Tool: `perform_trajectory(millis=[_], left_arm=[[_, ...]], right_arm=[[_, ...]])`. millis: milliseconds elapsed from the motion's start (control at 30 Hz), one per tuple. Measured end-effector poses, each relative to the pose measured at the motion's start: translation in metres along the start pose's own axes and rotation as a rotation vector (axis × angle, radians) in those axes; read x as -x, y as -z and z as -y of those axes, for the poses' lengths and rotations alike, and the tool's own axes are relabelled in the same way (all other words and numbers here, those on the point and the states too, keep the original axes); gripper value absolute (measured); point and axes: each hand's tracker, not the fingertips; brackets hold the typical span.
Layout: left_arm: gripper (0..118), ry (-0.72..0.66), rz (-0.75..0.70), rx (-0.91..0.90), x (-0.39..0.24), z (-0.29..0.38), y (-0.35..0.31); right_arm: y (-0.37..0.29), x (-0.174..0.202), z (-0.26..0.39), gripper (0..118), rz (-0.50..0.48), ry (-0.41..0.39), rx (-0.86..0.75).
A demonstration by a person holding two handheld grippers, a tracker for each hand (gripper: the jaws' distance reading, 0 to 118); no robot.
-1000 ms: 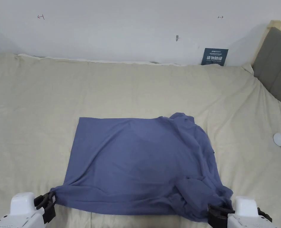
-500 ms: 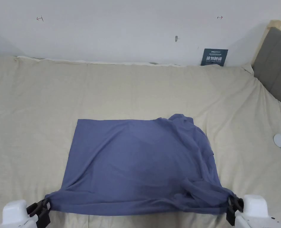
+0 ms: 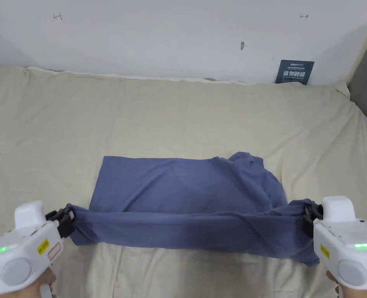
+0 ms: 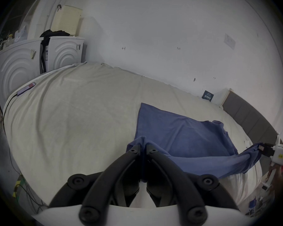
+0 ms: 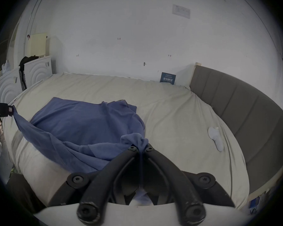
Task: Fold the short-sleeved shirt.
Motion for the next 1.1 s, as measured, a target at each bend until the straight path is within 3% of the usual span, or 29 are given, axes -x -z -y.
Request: perform_trajectory(millis=[200, 400, 433, 467, 500, 533, 567, 600, 700, 800, 833, 867, 900, 933, 967, 1000, 1067, 1100], left_arm=[[5, 0.081, -0.038, 0.090, -0.014, -0.006, 0.063], [5, 0.078, -0.075, 0.119, -0.011, 0.004, 0.091], [10, 0.096, -0.069, 0.099, -0.008, 0.003, 0.090], [21, 0.082, -0.025, 0.093, -0.005, 0.004, 0.087], [46, 0.096, -0.023, 0.082, -0.003, 0.005, 0.082], [95, 0.125, -0.020, 0.058, -0.005, 0.007, 0.077], [118, 0.159, -0.062, 0.038, -0.008, 0.009, 0.071], [116, 0.227, -0.050, -0.072, -0.012, 0.013, 0.055], [118, 0.136, -0.042, -0.057, -0.006, 0.023, 0.031], [118, 0.080, -0.069, -0.045, 0.011, 0.024, 0.010], [116, 0.076, -0.067, -0.047, 0.015, 0.027, 0.003], [110, 0.056, -0.055, -0.051, 0.014, 0.032, -0.003], [94, 0.023, -0.053, -0.048, 0.016, 0.037, -0.008], [58, 0.009, -0.051, -0.044, 0.018, 0.041, -0.012], [21, -0.109, -0.022, 0.057, 0.020, 0.051, -0.011], [0, -0.102, -0.040, 0.067, 0.015, 0.053, -0.014], [0, -0.092, -0.038, 0.088, 0.014, 0.059, -0.013], [0, 0.108, -0.065, -0.091, 0.017, 0.048, -0.018]], right_arm=[[0.075, -0.001, -0.008, 2, -0.013, 0.007, 0.089], [0.117, 0.007, -0.004, 3, -0.017, 0.031, 0.190], [0.118, 0.011, -0.003, 14, -0.001, 0.013, 0.217], [0.114, 0.019, -0.004, 43, 0.100, -0.058, 0.252], [0.107, 0.023, -0.001, 82, 0.187, -0.089, 0.202], [0.096, 0.025, 0.002, 115, 0.217, -0.083, 0.124], [0.080, 0.027, 0.003, 118, 0.229, -0.059, 0.035], [0.065, 0.030, 0.004, 118, 0.253, -0.030, -0.032], [0.031, 0.037, 0.011, 118, 0.172, 0.020, -0.078], [0.005, 0.040, 0.020, 117, 0.037, 0.077, -0.118], [-0.001, 0.042, 0.024, 112, 0.007, 0.099, -0.131], [-0.009, 0.045, 0.029, 93, -0.018, 0.104, -0.138], [-0.010, 0.048, 0.037, 53, -0.016, 0.086, -0.143], [-0.011, 0.055, 0.043, 0, -0.001, 0.063, -0.135], [-0.008, 0.060, 0.049, 0, 0.015, -0.004, -0.082], [-0.009, 0.067, 0.060, 0, 0.057, -0.029, -0.082], [-0.006, 0.070, 0.069, 0, -0.081, 0.025, -0.039], [-0.007, 0.074, 0.074, 0, -0.083, 0.022, -0.024]])
